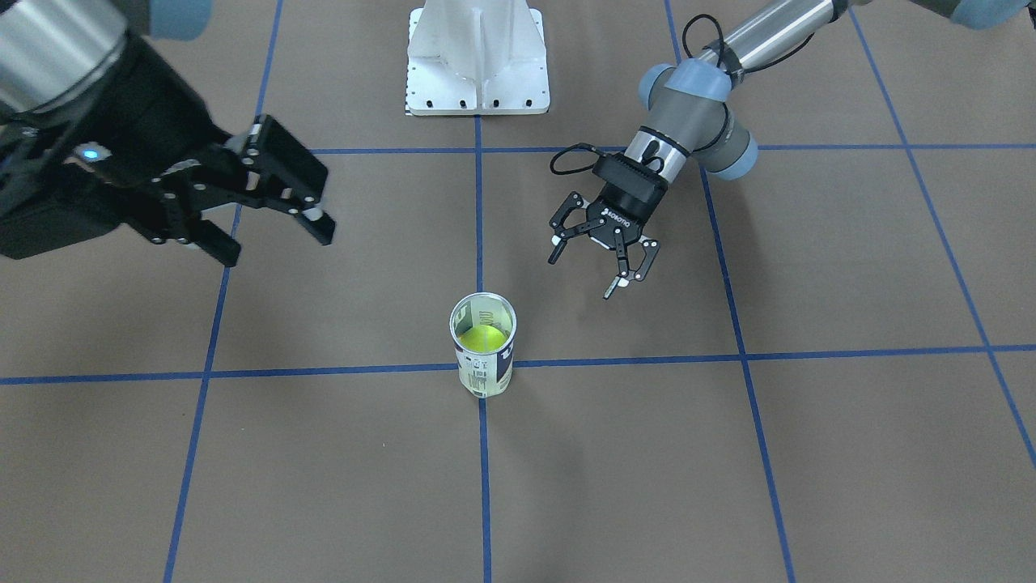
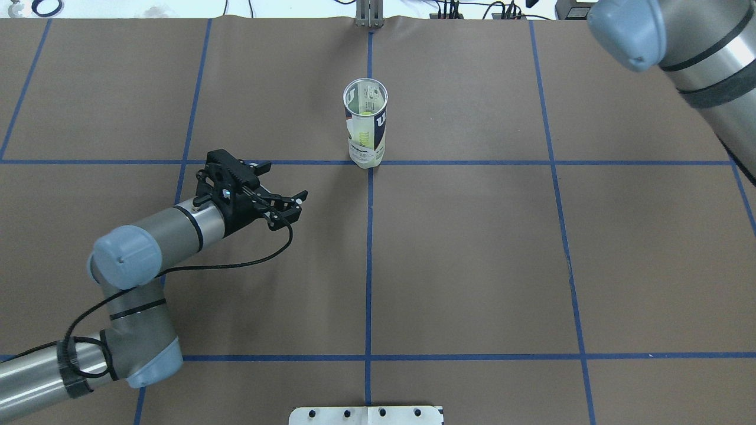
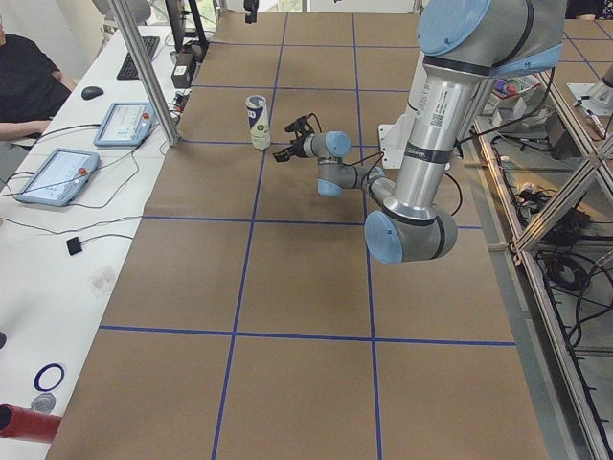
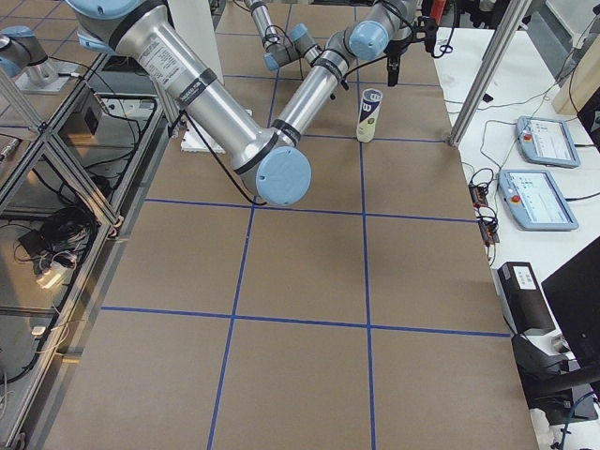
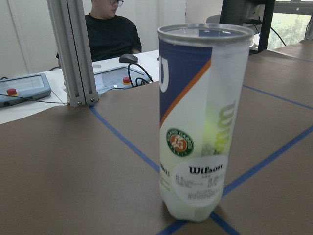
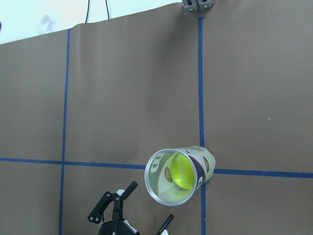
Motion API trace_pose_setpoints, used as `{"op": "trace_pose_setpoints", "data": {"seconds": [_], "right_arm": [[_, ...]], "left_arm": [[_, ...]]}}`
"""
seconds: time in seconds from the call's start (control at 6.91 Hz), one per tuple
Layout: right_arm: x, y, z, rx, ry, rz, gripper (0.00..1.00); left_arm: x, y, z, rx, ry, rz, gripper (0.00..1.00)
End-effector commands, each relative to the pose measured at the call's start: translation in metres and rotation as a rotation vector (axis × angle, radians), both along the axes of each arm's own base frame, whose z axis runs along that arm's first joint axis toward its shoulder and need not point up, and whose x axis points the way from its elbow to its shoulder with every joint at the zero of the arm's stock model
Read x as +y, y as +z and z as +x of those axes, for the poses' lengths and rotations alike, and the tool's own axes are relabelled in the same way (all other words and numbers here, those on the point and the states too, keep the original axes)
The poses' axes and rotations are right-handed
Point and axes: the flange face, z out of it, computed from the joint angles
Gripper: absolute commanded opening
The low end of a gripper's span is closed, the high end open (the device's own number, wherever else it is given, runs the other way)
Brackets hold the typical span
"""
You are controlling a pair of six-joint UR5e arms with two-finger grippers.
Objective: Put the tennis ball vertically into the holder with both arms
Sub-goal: 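Open the left gripper and withdraw both grippers from the can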
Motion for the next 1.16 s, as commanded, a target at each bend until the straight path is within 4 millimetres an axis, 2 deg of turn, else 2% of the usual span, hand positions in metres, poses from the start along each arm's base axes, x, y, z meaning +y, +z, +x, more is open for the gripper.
{"op": "trace_pose_setpoints", "data": {"seconds": [0.0, 0.14, 0.29, 0.43, 0.58, 0.87, 1.01], "right_arm": [[-0.014, 0.105, 0.063, 0.104, -0.024, 0.09, 1.0], [-0.024, 0.161, 0.096, 0.168, -0.051, 0.13, 1.0], [-0.023, 0.212, 0.115, 0.236, -0.087, 0.169, 1.0], [-0.012, 0.259, 0.122, 0.295, -0.115, 0.165, 1.0], [-0.003, 0.287, 0.127, 0.309, -0.129, 0.142, 1.0], [0.016, 0.332, 0.132, 0.319, -0.154, 0.088, 1.0], [0.021, 0.342, 0.133, 0.318, -0.158, 0.07, 1.0]], "left_arm": [[-0.027, -0.001, -0.064, -0.032, -0.014, -0.032, 1.0], [-0.048, 0.006, -0.09, -0.041, -0.072, -0.055, 1.0], [-0.066, 0.019, -0.124, -0.083, -0.13, -0.089, 1.0], [-0.085, 0.026, -0.165, -0.142, -0.135, -0.161, 1.0], [-0.113, 0.021, -0.208, -0.21, -0.083, -0.298, 0.99], [-0.132, 0.017, -0.243, -0.236, 0.135, -0.532, 0.99], [-0.14, 0.025, -0.259, -0.248, 0.134, -0.599, 0.99]]}}
